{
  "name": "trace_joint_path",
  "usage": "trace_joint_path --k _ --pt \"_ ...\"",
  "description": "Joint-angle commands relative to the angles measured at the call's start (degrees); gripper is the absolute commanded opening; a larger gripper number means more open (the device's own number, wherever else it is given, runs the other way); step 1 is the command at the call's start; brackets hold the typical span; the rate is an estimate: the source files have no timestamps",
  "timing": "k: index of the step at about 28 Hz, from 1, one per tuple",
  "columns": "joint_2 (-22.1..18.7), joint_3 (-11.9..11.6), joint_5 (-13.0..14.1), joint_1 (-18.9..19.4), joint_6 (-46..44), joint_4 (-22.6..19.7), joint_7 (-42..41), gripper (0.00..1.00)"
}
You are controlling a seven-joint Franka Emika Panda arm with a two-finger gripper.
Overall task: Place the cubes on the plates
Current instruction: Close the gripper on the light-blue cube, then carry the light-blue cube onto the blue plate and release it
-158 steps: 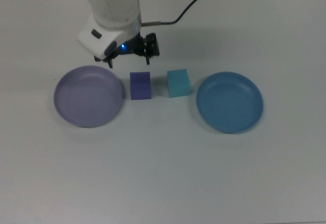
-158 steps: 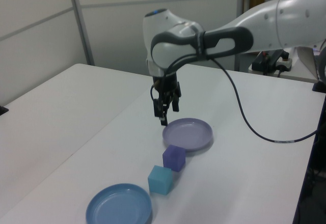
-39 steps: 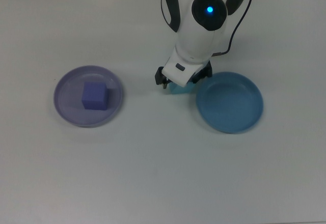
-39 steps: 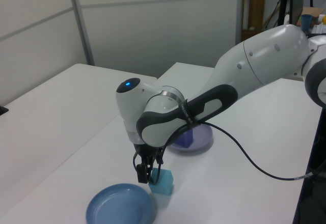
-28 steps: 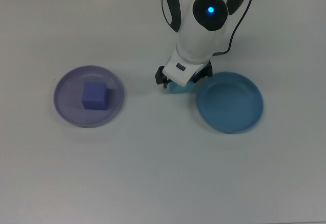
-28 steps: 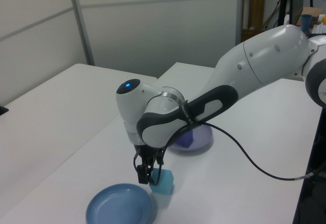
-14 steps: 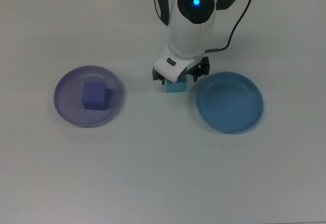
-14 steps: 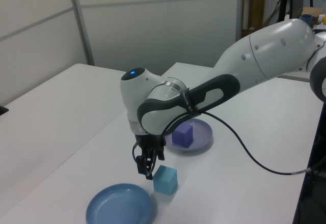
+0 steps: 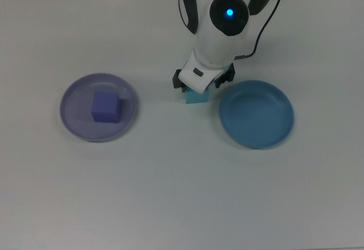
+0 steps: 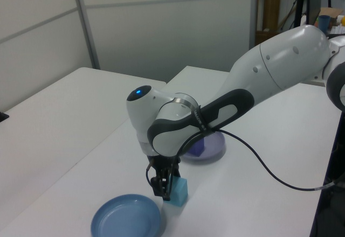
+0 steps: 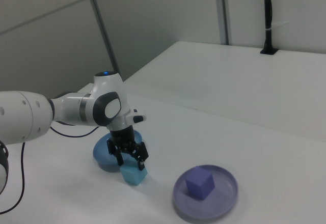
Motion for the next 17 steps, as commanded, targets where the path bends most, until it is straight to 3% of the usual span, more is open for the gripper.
trace_joint_path --k 1,2,3,5,9,17 --pt "-1.1 -0.7 -2.0 0.2 -2.6 -1.2 2.1 0.77" --pt "-1.1 -0.8 -2.0 0.2 -2.6 -1.3 2.1 0.65" --pt "-1.0 -0.8 -2.0 0.1 -2.6 -1.5 2.1 0.47" --pt "-1.0 -0.8 -2.0 0.1 -2.5 -1.5 2.2 0.3" --pt "-1.0 -0.7 -2.1 0.2 -2.5 -1.2 3.5 0.05" --pt "-3.8 0.1 -1.6 0.9 -2.9 2.1 6.4 0.04"
